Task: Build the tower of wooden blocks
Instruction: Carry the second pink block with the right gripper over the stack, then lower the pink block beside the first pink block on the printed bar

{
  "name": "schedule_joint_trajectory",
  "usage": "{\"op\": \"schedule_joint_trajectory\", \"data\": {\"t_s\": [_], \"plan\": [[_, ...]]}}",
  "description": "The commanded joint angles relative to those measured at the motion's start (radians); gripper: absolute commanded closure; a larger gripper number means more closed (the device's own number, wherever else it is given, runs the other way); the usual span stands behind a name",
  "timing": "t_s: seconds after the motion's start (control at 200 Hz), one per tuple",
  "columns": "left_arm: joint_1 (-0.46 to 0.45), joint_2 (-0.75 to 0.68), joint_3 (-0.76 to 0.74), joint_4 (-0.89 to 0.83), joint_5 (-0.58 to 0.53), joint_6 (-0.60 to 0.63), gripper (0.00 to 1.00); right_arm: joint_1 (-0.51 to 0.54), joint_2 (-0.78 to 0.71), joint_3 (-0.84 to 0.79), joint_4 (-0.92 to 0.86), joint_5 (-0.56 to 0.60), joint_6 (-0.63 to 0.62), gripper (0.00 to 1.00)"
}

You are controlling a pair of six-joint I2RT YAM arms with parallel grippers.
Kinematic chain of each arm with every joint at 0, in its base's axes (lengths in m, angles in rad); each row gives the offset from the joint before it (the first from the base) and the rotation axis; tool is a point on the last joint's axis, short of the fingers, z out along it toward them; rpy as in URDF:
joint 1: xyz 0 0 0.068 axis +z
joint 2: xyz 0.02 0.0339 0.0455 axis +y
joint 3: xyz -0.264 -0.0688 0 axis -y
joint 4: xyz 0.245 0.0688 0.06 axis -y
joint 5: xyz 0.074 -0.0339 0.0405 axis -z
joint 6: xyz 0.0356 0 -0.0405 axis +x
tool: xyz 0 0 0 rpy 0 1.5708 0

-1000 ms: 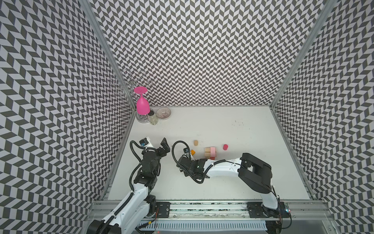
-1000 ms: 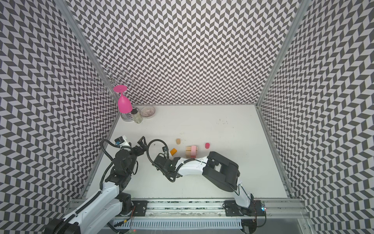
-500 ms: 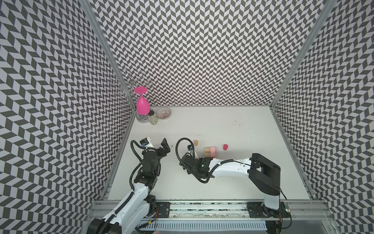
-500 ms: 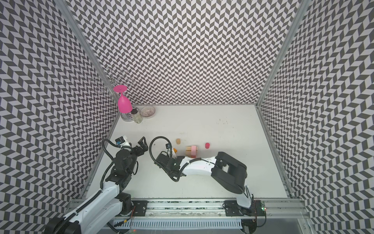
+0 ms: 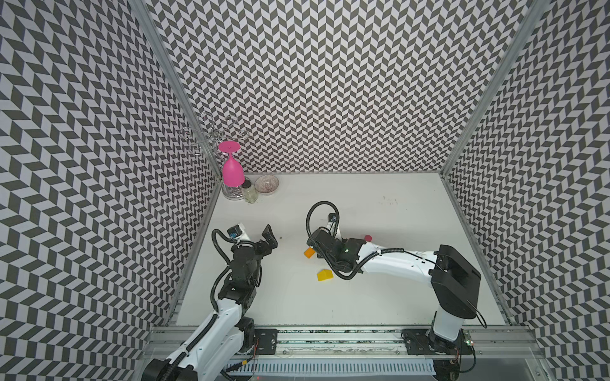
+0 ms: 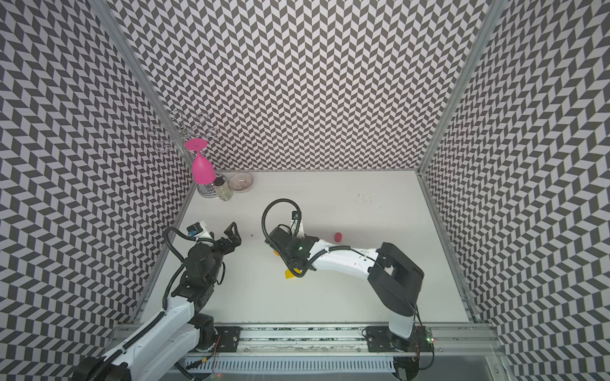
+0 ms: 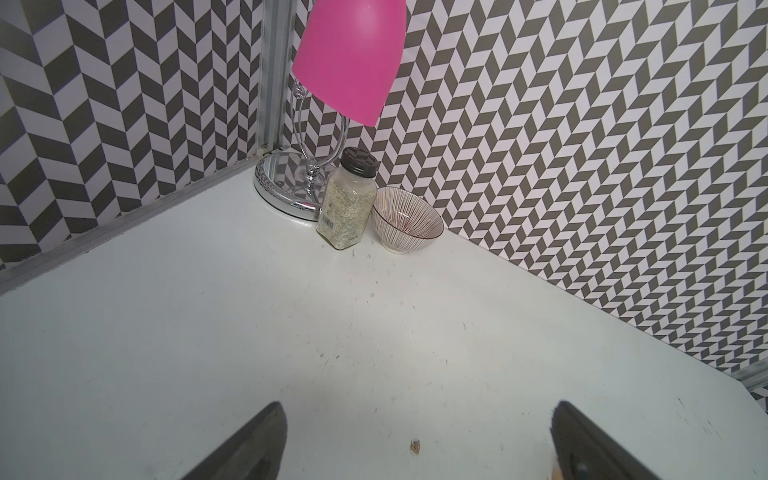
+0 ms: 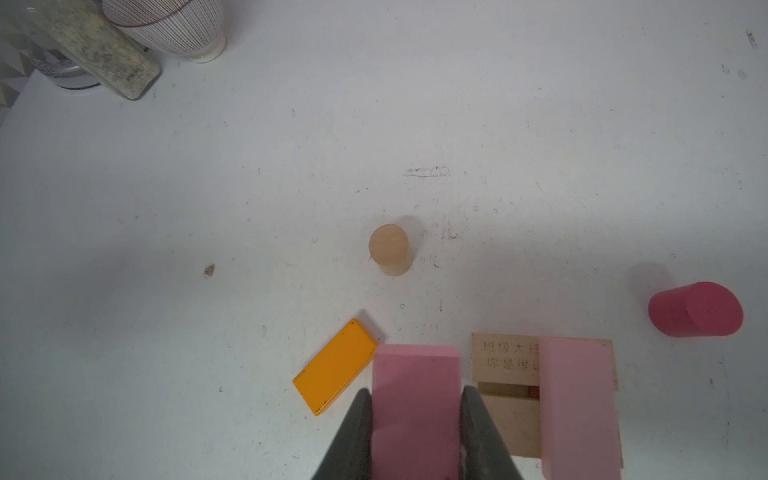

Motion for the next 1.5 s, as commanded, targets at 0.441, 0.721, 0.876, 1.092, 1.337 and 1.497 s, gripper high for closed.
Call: {"op": "schedule_joint_trajectory", "data": {"t_s": [0.441,0.721,0.876,1.092,1.337,1.497], "plan": [[0.005,-0.008,-0.012,0.023,-0.006,-0.001,0.00,-0.059,0.035,-0.034,0.014,-0.036,0.007,0.97],[0.005,-0.006,-0.012,0.023,-0.003,0.001,0.00,-0.079,0.031,-0.062,0.031,-0.057,-0.003,0.96],[0.005,-0.004,-0.011,0.025,-0.003,0.000,0.00,-0.080,0.034,-0.066,0.028,-0.057,-0.006,0.95],[0.006,-0.004,-0.011,0.025,-0.001,0.000,0.00,-0.086,0.031,-0.085,0.034,-0.062,-0.004,0.94],[0.005,-0.006,-0.012,0.025,0.000,0.000,0.00,-0.088,0.025,-0.093,0.035,-0.064,-0.006,0.91],[0.005,-0.006,-0.012,0.026,0.000,0.000,0.00,-0.089,0.017,-0.101,0.035,-0.060,-0.001,0.91]]}}
